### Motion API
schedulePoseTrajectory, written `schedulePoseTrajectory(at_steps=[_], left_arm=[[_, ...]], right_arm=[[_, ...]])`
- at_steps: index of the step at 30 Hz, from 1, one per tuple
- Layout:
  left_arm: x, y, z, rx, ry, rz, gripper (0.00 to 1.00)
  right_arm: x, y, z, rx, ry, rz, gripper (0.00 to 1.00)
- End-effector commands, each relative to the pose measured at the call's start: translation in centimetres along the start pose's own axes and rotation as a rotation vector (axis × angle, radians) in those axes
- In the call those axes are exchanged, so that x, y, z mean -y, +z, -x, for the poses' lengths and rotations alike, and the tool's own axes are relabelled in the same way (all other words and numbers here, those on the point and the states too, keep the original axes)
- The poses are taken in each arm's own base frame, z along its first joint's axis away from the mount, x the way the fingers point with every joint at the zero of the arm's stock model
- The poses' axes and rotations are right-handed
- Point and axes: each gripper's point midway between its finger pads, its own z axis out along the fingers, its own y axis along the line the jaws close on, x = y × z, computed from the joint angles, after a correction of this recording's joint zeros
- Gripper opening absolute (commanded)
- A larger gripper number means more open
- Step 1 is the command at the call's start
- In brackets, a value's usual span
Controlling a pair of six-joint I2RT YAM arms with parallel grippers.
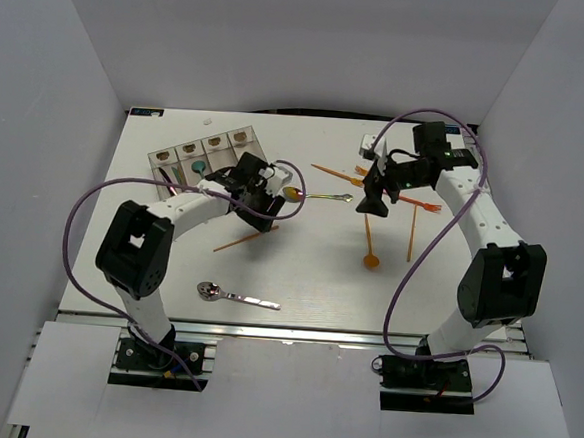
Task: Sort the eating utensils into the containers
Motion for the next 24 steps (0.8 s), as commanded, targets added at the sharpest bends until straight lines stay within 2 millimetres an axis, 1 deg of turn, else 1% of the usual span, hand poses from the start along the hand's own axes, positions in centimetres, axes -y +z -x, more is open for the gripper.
schedulePoseTrajectory(at_steps=[1,3,4,5,6,7,8,9,10,11,12,13,14,15,16,21,22,23,24], left_arm=[[0.5,-4.6,4.7,0.177,-0.036,0.007,0.69],[0.7,-5.5,5.2,0.209,-0.064,0.01,0.72],[0.7,-5.9,5.2,0.222,-0.105,0.019,0.76],[0.5,-6.4,5.3,0.237,-0.096,0.027,0.79],[0.6,-7.8,6.3,0.29,-0.132,0.031,0.82],[0.7,-8.5,6.5,0.315,-0.143,0.036,0.85],[0.5,-8.9,6.4,0.328,-0.152,0.048,0.92],[0.5,-10.4,7.1,0.381,-0.158,0.058,0.95],[0.5,-11.2,7.4,0.407,-0.19,0.062,0.98],[0.6,-11.5,7.2,0.418,-0.201,0.063,0.98],[0.5,-12.1,7.4,0.442,-0.216,0.067,0.98],[0.7,-13.3,7.6,0.473,-0.221,0.067,0.98],[0.7,-13.7,7.6,0.488,-0.248,0.063,0.98],[0.8,-13.8,7.3,0.488,-0.254,0.061,0.98],[0.9,-14.5,7.3,0.507,-0.262,0.062,0.98],[1.5,-15.4,6.7,0.531,-0.368,0.032,0.98],[1.7,-15.3,6.3,0.528,-0.406,0.023,0.98],[1.8,-15.8,6.6,0.553,-0.425,0.016,0.98],[2.0,-15.8,6.5,0.559,-0.468,0.002,0.98]], right_arm=[[1.3,-1.3,-0.8,-0.005,0.03,-0.062,0.9],[2.1,-1.5,-1.9,-0.034,0.064,-0.087,0.89],[2.9,-1.6,-2.8,-0.052,0.093,-0.105,0.89],[3.5,-1.9,-3.7,-0.082,0.118,-0.128,0.88],[4.2,-2.2,-4.2,-0.098,0.131,-0.145,0.88],[4.7,-2.1,-5.2,-0.122,0.146,-0.155,0.88],[5.4,-2.4,-6.2,-0.161,0.152,-0.183,0.87],[5.9,-2.5,-6.7,-0.175,0.152,-0.196,0.87],[6.6,-2.7,-7.6,-0.195,0.161,-0.209,0.87],[7.1,-2.9,-8.3,-0.224,0.16,-0.227,0.87],[7.5,-3.1,-8.8,-0.237,0.15,-0.23,0.87],[8.1,-3.3,-9.3,-0.249,0.154,-0.235,0.87],[8.3,-3.3,-9.4,-0.249,0.157,-0.232,0.86],[8.4,-3.4,-9.4,-0.249,0.159,-0.228,0.86],[8.5,-3.5,-9.4,-0.248,0.168,-0.219,0.86],[7.6,-2.8,-9.0,-0.205,0.178,-0.181,0.85],[7.5,-2.8,-9.0,-0.201,0.186,-0.18,0.85],[7.3,-2.6,-9.0,-0.194,0.192,-0.173,0.85],[7.2,-2.6,-9.1,-0.192,0.196,-0.17,0.85]])
